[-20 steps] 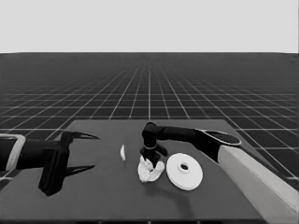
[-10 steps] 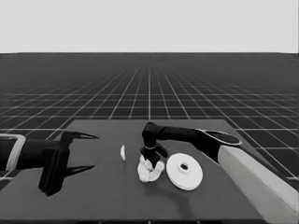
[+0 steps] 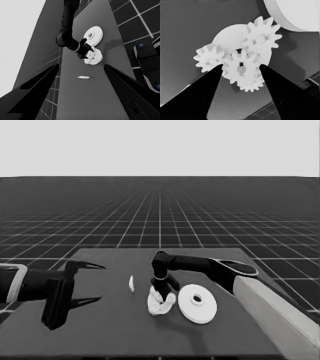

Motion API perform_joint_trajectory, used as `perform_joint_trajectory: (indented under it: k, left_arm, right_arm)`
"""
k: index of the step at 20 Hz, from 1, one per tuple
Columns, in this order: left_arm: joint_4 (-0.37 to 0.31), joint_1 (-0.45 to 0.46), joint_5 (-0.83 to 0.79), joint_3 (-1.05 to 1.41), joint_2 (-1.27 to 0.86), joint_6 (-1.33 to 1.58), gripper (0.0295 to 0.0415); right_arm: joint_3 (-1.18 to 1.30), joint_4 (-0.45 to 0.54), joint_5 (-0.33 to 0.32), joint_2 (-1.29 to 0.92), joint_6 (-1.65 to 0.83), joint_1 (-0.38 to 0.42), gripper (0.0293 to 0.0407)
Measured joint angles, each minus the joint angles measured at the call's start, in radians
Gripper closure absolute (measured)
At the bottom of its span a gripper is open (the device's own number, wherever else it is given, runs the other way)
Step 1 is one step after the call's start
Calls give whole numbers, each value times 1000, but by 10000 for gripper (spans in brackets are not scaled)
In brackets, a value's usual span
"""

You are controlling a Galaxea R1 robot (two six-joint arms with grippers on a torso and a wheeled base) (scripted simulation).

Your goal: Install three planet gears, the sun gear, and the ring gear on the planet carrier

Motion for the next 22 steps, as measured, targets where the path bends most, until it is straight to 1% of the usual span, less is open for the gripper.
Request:
perform_joint_trajectory:
  k: [8,10,11,13,18,19,20,21,22]
  left_arm:
    - [0,0,0,0,0,0,326]
    - [0,0,0,0,0,0,326]
    - [0,0,0,0,0,0,326]
    - [0,0,0,0,0,0,326]
    - [0,0,0,0,0,0,326]
    - [0,0,0,0,0,0,326]
    - [0,0,0,0,0,0,326]
    - [0,0,0,0,0,0,326]
    - [0,0,0,0,0,0,326]
  right_arm:
    - [0,0,0,0,84,0,390]
    - [0,0,0,0,94,0,330]
    - [0,0,0,0,96,0,320]
    - [0,0,0,0,98,0,316]
    - [0,0,0,0,99,0,315]
    - [39,43,-27,-9,-294,48,307]
    - [57,70,-37,-12,-541,86,309]
    - [65,87,-40,-14,-689,108,312]
    - [69,98,-40,-15,-777,120,314]
